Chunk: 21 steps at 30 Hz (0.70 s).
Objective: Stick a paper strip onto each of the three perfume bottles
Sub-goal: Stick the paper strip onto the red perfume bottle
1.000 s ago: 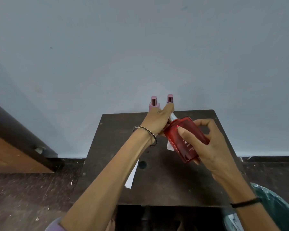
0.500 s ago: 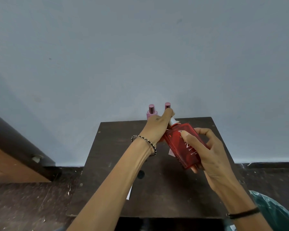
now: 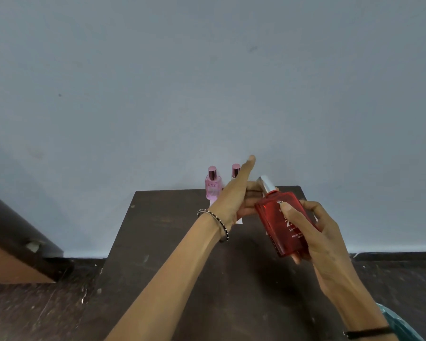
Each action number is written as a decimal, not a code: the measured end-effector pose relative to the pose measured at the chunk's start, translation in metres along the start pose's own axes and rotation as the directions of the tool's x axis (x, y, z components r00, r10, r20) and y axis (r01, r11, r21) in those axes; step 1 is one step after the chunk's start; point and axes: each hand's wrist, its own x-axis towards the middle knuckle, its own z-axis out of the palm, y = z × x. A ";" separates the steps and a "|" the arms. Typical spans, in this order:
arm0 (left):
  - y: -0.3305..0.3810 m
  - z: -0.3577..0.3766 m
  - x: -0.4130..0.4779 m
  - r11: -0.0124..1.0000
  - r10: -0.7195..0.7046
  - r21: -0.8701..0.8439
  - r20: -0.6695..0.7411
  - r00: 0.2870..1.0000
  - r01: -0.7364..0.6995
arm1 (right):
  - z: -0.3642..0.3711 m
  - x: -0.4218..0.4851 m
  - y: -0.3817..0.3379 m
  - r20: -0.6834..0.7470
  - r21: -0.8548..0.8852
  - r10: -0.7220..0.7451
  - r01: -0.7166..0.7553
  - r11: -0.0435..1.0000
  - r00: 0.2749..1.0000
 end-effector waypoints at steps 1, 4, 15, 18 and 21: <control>-0.003 0.000 0.005 1.000 -0.011 -0.018 -0.004 1.000 0.011 | -0.003 0.001 0.000 -0.021 0.006 -0.002 0.002 1.000 1.000; -0.015 0.001 0.021 0.999 -0.028 0.024 -0.025 0.999 0.029 | -0.010 0.007 -0.001 -0.079 0.038 -0.010 0.013 0.999 0.997; -0.053 0.011 0.052 0.768 0.337 0.598 -0.073 0.939 -0.229 | -0.016 0.019 0.003 -0.140 0.088 -0.038 0.051 0.995 0.989; -0.051 0.015 0.055 0.686 0.426 0.672 -0.059 0.903 -0.279 | -0.019 0.020 0.003 -0.144 0.101 -0.042 0.057 0.993 0.989; -0.049 0.021 0.060 0.530 0.501 0.802 -0.033 0.865 -0.276 | -0.020 0.021 0.003 -0.146 0.112 -0.044 0.061 0.992 0.988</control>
